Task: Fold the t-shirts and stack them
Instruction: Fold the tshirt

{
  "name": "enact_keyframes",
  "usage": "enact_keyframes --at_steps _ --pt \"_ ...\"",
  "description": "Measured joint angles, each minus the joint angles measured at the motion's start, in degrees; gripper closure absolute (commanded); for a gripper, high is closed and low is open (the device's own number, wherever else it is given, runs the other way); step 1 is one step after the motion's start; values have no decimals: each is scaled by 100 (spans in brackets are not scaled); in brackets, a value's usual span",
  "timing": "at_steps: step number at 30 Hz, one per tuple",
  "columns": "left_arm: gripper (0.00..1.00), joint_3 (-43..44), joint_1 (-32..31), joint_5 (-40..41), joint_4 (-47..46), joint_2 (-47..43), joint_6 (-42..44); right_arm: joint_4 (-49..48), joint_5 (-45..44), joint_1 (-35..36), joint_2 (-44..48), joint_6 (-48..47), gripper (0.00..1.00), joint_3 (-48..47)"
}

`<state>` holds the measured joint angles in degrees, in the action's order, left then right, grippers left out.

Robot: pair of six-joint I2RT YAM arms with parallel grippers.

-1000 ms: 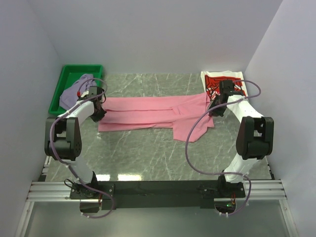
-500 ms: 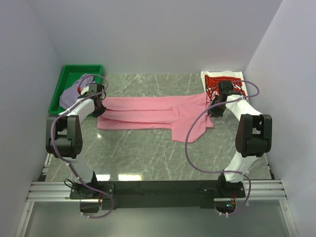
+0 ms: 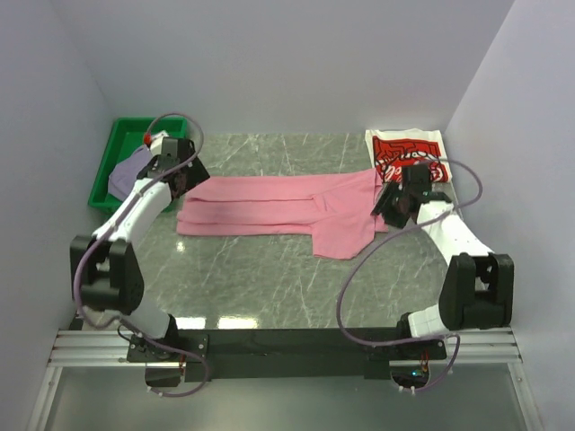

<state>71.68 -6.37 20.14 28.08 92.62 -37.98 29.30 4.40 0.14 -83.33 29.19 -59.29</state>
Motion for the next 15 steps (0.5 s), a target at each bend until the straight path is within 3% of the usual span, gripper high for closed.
enact_keyframes --at_steps 8,15 --pt "1 -879 -437 -70 -129 -2151 254 -354 734 446 409 435 44 1827" --pt "1 -2238 -422 -85 -321 -3082 452 -748 1036 715 407 855 44 2253"
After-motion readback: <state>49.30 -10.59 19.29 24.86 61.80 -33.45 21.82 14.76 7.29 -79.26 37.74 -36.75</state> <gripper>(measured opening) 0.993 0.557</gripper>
